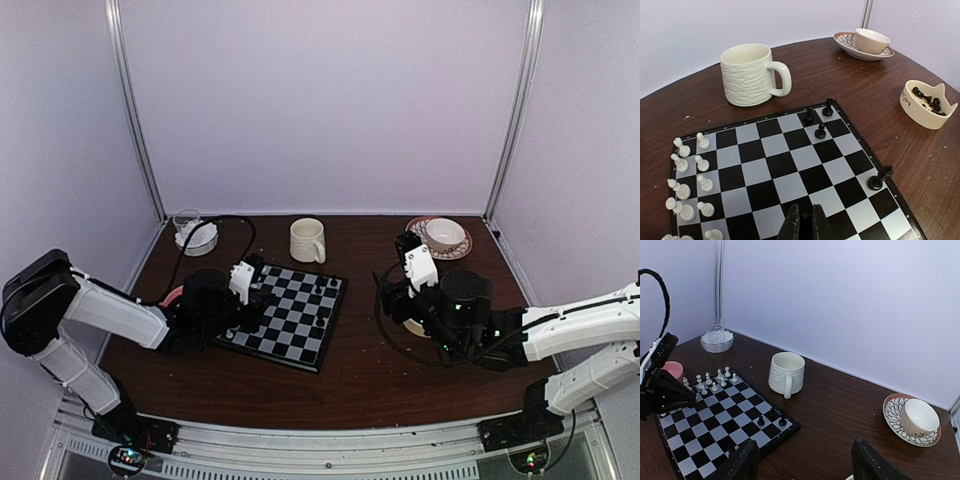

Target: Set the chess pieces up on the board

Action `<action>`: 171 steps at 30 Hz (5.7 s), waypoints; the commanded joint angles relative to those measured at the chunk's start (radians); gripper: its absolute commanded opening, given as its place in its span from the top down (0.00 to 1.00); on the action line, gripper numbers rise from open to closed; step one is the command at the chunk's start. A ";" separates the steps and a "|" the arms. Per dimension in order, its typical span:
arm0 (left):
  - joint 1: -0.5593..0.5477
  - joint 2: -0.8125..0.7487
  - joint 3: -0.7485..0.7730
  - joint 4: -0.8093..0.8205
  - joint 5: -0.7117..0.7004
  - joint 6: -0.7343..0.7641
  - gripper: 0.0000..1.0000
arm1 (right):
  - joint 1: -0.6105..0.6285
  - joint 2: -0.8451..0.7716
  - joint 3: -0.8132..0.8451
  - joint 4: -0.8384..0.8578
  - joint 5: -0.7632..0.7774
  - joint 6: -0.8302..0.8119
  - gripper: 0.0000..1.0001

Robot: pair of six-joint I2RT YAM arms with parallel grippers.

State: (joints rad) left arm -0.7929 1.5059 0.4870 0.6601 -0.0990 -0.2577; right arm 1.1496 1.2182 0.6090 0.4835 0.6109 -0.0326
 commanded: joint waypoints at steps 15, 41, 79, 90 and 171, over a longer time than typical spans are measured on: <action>-0.006 0.332 0.274 0.098 0.087 0.031 1.00 | -0.008 0.022 -0.014 0.026 0.014 0.005 0.34; -0.031 0.367 0.189 0.103 0.038 -0.019 0.95 | -0.013 0.054 -0.006 0.013 -0.001 0.017 0.34; -0.021 0.148 0.511 -0.772 0.061 -0.029 0.55 | -0.016 0.081 0.011 -0.002 -0.025 0.013 0.34; 0.017 0.280 0.615 -0.842 0.099 -0.081 0.65 | -0.016 0.084 0.014 -0.001 -0.029 0.015 0.34; 0.018 0.517 0.891 -0.911 0.170 -0.017 0.97 | -0.017 0.100 0.025 -0.011 -0.046 0.023 0.34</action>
State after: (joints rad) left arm -0.7795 1.9995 1.3434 -0.2604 0.0669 -0.2924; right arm 1.1378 1.3170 0.6113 0.4789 0.5755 -0.0208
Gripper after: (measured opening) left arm 0.061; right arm 0.659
